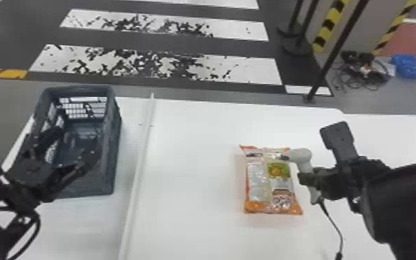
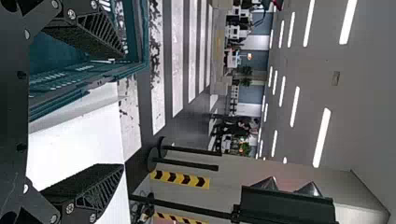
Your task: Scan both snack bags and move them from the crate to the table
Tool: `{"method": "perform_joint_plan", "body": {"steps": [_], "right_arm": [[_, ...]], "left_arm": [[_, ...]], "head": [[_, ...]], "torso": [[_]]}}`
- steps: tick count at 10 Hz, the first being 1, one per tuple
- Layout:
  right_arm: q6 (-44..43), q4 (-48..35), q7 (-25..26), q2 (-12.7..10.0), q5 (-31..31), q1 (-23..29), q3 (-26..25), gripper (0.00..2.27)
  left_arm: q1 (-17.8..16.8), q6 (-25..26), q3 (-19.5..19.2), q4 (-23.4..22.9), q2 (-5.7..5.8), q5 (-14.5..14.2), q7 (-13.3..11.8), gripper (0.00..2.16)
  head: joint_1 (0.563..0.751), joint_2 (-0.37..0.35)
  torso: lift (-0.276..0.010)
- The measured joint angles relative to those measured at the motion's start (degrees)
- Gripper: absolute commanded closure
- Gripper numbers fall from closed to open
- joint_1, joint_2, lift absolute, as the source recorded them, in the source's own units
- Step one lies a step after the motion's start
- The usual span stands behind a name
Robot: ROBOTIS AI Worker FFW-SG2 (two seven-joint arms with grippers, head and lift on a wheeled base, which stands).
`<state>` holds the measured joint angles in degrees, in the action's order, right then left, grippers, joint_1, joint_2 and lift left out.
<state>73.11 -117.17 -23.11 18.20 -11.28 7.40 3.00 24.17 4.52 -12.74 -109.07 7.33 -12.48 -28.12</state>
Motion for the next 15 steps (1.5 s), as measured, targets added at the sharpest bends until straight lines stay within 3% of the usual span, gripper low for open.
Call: {"method": "perform_joint_plan", "body": {"steps": [4, 10, 15], "right_arm": [[2.44, 4.63, 0.00, -0.48, -1.42, -4.21, 4.10, 2.25], [2.44, 4.85, 0.00, -0.90, -1.64, -4.87, 4.26, 2.25], [-2.27, 5.15, 0.22, -1.15, 1.43, -2.16, -7.35, 2.25]], "left_arm": [[0.00, -0.16, -0.29, 0.00, 0.05, -0.08, 0.00, 0.17], [0.02, -0.16, -0.35, 0.03, -0.02, -0.09, 0.00, 0.17], [0.35, -0.16, -0.41, -0.18, -0.02, -0.09, 0.00, 0.17]], "head": [[0.695, -0.036], [0.695, -0.027], [0.695, -0.113]], "torso": [[-0.035], [-0.035], [-0.035]]}}
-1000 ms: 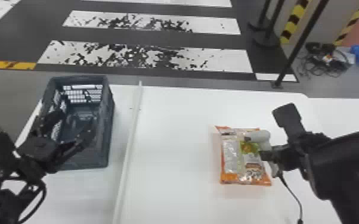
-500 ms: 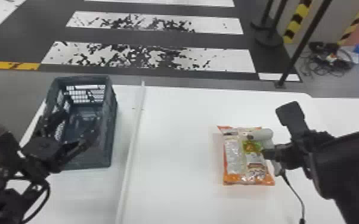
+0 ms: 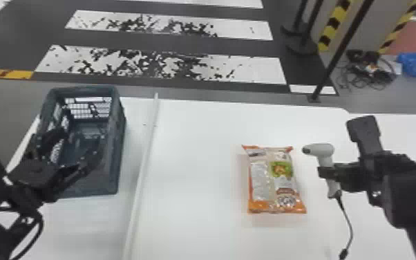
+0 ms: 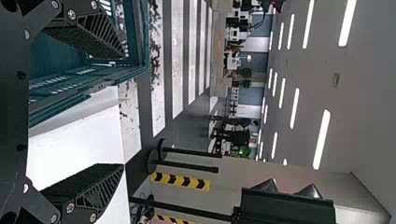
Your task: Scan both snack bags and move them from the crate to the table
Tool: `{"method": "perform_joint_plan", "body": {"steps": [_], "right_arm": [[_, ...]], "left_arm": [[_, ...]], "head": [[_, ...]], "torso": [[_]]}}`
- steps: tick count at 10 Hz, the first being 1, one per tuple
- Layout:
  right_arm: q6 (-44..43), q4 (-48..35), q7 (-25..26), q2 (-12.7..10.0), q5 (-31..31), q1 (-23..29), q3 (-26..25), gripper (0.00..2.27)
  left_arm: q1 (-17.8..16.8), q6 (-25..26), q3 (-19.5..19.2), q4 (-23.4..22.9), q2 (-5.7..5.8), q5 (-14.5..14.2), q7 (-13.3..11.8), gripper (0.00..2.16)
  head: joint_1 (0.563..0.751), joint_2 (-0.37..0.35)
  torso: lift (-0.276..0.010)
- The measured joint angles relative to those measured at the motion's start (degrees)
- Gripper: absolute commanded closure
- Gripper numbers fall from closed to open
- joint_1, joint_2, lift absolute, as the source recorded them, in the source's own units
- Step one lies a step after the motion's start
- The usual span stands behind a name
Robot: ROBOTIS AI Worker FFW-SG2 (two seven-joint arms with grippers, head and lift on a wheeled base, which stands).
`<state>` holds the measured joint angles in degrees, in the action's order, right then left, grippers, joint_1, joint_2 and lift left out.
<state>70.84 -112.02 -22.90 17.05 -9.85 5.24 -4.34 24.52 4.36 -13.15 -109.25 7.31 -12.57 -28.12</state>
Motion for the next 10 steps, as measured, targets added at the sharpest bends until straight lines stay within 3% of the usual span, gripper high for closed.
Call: {"method": "perform_joint_plan", "body": {"steps": [4, 10], "right_arm": [[-11.40, 11.35, 1.00, 1.08, 0.45, -0.56, -4.28, 2.25], [-16.09, 21.20, 1.67, 2.02, -0.82, -3.61, -2.62, 2.23]], "left_arm": [[-0.08, 0.16, 0.27, -0.14, -0.01, 0.00, 0.00, 0.17], [-0.09, 0.19, 0.21, -0.35, -0.01, 0.01, 0.00, 0.17]], "head": [[0.695, -0.187], [0.695, -0.208]], "torso": [[-0.035], [-0.035]]}}
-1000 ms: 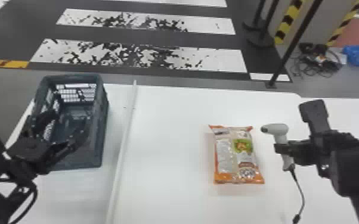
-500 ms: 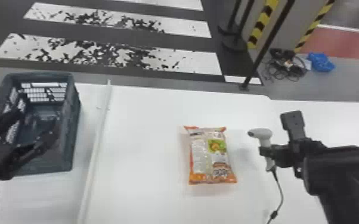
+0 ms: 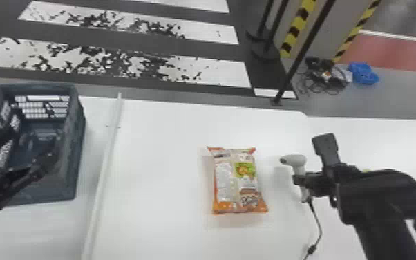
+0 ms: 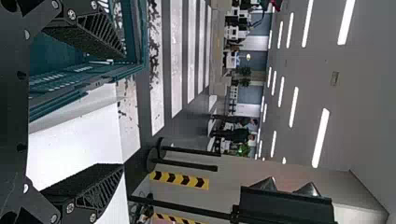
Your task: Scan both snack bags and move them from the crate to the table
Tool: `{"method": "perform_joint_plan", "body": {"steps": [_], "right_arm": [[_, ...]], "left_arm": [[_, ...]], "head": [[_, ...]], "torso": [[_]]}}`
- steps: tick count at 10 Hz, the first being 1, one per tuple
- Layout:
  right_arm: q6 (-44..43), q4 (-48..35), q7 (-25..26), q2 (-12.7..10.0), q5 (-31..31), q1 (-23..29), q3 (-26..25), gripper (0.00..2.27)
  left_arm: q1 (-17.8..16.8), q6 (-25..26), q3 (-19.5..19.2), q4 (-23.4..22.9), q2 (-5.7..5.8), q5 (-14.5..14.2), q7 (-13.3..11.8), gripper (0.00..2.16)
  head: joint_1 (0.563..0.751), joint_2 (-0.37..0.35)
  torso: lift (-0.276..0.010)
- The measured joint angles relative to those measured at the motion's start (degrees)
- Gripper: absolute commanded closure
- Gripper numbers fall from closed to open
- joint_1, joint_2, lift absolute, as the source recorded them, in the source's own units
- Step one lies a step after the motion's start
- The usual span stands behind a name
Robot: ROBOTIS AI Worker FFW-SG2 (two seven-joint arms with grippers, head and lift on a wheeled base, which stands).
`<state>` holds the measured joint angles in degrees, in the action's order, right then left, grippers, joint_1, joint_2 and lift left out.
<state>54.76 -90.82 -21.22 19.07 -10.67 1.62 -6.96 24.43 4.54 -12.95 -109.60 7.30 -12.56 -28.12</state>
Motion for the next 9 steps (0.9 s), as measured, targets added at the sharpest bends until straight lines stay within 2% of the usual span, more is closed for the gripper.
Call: {"method": "perform_joint_plan", "body": {"steps": [1, 2, 3, 5, 6, 7, 9], "right_arm": [[-0.61, 0.84, 0.15, 0.01, -0.04, -0.03, 0.28, 2.20], [-1.11, 1.46, 0.19, 0.01, -0.05, -0.04, 0.50, 2.03], [-1.43, 1.77, 0.47, -0.02, -0.05, -0.05, 0.71, 1.71], [-1.70, 1.90, 0.94, -0.25, 0.28, -0.05, 0.99, 0.83], [-1.64, 1.94, 0.93, -0.26, 0.47, 0.02, 1.11, 0.14], [-1.49, 1.90, 0.92, -0.26, 0.65, 0.20, 1.09, 0.05], [-1.04, -0.58, 1.08, -0.26, 1.56, 1.63, -0.19, 0.05]], "left_arm": [[-0.04, 0.00, 0.00, 0.00, 0.03, 0.00, 0.00, 0.17], [-0.08, 0.02, 0.01, 0.00, 0.04, 0.01, 0.00, 0.17], [-0.13, 0.02, 0.02, 0.00, 0.04, 0.01, 0.00, 0.17], [-0.16, 0.00, -0.05, 0.06, 0.07, 0.00, 0.00, 0.17], [-0.15, -0.01, -0.06, 0.08, 0.08, 0.00, 0.00, 0.17], [-0.12, 0.01, -0.06, 0.08, 0.08, 0.00, 0.00, 0.17], [-0.09, 0.13, -0.06, -0.13, 0.08, -0.01, 0.00, 0.17]], "head": [[0.695, -0.209], [0.695, -0.208], [0.695, -0.207], [0.695, -0.201], [0.695, -0.199], [0.695, -0.198], [0.695, -0.202]], "torso": [[-0.035], [-0.035], [-0.035], [-0.035], [-0.035], [-0.035], [-0.035]]}}
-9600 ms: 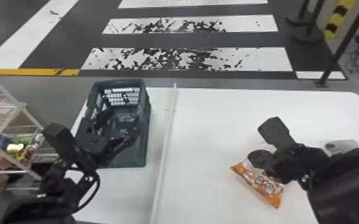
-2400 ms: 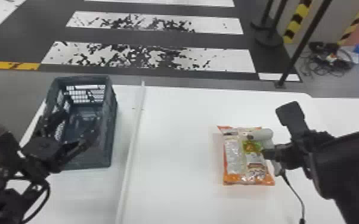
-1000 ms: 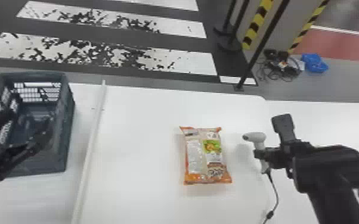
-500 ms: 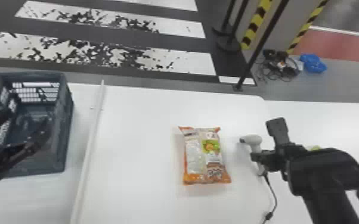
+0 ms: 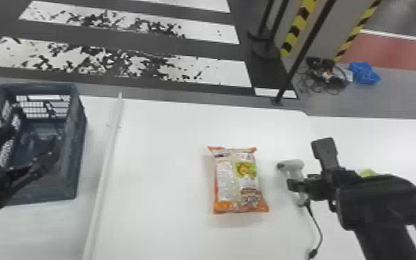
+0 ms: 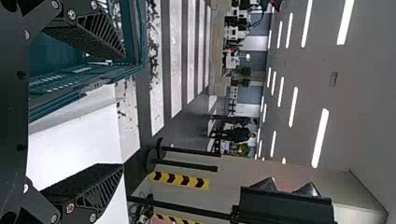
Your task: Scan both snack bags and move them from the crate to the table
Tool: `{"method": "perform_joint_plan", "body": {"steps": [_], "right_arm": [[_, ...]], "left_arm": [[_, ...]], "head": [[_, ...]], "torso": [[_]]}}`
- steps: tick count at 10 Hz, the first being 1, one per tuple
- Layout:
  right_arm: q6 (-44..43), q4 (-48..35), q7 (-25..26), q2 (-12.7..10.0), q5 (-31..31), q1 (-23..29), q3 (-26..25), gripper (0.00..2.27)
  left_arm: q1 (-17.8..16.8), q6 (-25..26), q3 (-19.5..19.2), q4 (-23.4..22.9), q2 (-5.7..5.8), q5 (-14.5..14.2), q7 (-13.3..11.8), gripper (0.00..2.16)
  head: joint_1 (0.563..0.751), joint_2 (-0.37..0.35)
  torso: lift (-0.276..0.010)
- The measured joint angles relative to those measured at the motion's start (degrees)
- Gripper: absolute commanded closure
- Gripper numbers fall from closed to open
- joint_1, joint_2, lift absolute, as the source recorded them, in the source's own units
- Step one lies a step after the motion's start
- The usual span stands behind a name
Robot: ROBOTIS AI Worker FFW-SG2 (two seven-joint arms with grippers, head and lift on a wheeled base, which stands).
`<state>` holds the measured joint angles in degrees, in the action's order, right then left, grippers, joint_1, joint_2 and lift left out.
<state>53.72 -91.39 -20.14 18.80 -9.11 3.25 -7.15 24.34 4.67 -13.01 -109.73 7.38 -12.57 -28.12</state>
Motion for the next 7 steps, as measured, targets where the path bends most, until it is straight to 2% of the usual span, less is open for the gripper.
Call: {"method": "perform_joint_plan", "body": {"steps": [2, 4, 7], "right_arm": [[1.80, -7.23, -0.62, -0.07, 3.10, 3.67, -2.31, 0.06], [5.94, -13.24, -6.95, -0.10, 8.88, 6.44, -4.69, 0.07], [7.88, -13.00, -13.55, -0.45, 14.37, 6.39, -5.29, 0.08]], "left_arm": [[0.01, 0.04, 0.00, -0.05, 0.00, 0.00, 0.00, 0.17], [0.09, 0.04, 0.04, -0.11, 0.00, 0.00, 0.00, 0.17], [0.14, 0.11, 0.09, -0.23, 0.05, 0.00, 0.00, 0.17]], "head": [[0.695, -0.195], [0.695, -0.148], [0.695, -0.093]], "torso": [[-0.035], [-0.035], [-0.035]]}}
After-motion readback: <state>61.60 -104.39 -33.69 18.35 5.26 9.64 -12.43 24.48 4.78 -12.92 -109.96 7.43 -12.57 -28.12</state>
